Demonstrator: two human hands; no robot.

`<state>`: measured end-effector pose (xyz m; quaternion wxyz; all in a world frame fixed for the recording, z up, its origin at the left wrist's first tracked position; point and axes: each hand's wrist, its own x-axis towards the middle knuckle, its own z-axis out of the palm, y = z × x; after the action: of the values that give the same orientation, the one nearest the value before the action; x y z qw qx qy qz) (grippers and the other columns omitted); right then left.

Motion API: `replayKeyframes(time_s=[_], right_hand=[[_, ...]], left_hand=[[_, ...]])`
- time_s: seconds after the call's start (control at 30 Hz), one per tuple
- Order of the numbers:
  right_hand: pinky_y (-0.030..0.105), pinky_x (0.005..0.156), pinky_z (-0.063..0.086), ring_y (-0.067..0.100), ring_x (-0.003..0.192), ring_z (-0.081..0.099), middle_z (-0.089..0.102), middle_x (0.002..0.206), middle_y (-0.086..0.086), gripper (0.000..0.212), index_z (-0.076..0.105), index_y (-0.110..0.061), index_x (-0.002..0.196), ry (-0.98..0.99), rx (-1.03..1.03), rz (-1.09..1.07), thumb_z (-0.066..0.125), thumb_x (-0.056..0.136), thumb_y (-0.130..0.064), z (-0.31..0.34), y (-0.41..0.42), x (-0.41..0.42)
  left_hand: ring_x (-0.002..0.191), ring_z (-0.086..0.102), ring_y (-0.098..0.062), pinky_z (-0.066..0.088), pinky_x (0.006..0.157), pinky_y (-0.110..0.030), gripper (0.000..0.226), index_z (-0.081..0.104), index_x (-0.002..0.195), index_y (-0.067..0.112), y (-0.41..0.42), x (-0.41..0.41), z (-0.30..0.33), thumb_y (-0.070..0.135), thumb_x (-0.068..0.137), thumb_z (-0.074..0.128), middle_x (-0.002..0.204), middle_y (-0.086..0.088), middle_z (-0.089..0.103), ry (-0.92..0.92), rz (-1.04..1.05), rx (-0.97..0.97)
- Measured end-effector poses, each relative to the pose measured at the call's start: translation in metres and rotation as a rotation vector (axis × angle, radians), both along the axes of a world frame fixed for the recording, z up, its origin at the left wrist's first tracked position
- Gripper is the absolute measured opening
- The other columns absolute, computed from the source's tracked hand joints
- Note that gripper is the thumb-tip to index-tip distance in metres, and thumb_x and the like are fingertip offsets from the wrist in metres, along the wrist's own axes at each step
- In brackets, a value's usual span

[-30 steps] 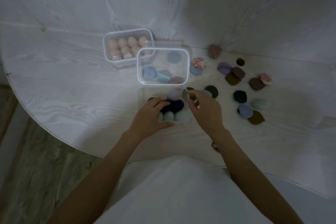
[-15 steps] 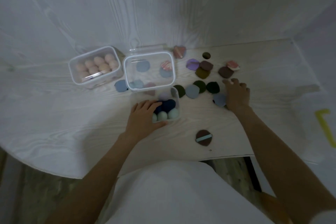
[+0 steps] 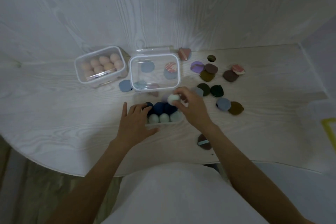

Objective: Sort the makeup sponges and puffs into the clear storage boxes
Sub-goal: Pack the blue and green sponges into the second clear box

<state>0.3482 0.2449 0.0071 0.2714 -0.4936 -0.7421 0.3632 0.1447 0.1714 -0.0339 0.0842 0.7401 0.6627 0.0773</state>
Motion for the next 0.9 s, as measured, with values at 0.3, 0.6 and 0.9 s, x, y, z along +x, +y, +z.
replayKeyframes(time_s=[0.3,0.6,0.9], right_hand=[[0.026,0.048,0.041,0.023,0.056,0.059,0.062,0.063,0.008,0.014,0.060,-0.008,0.064,-0.475,0.442,0.314,0.073,0.061,-0.003,-0.024,0.013,-0.072],[0.032,0.085,0.045,0.023,0.102,0.061,0.065,0.110,0.010,0.024,0.061,-0.007,0.103,-0.984,0.259,0.458,0.039,0.098,-0.011,-0.014,0.020,-0.099],[0.037,0.068,0.051,0.026,0.078,0.063,0.068,0.090,0.011,0.016,0.067,-0.006,0.097,-0.353,0.262,0.076,0.054,0.088,-0.008,-0.010,0.027,-0.062]], left_hand=[[0.108,0.058,-0.027,0.013,0.111,-0.054,0.057,0.062,0.111,0.013,0.006,-0.005,-0.004,0.041,0.064,0.078,0.120,-0.005,0.061,-0.064,-0.035,-0.002],[0.105,0.060,-0.029,0.026,0.108,-0.055,0.062,0.061,0.113,0.010,0.009,-0.011,-0.008,0.037,0.061,0.082,0.117,-0.009,0.063,-0.145,-0.098,0.001],[0.096,0.055,-0.018,0.043,0.085,-0.026,0.035,0.062,0.109,0.009,0.013,-0.038,0.010,0.033,0.085,0.055,0.106,-0.005,0.063,-0.512,0.114,0.287]])
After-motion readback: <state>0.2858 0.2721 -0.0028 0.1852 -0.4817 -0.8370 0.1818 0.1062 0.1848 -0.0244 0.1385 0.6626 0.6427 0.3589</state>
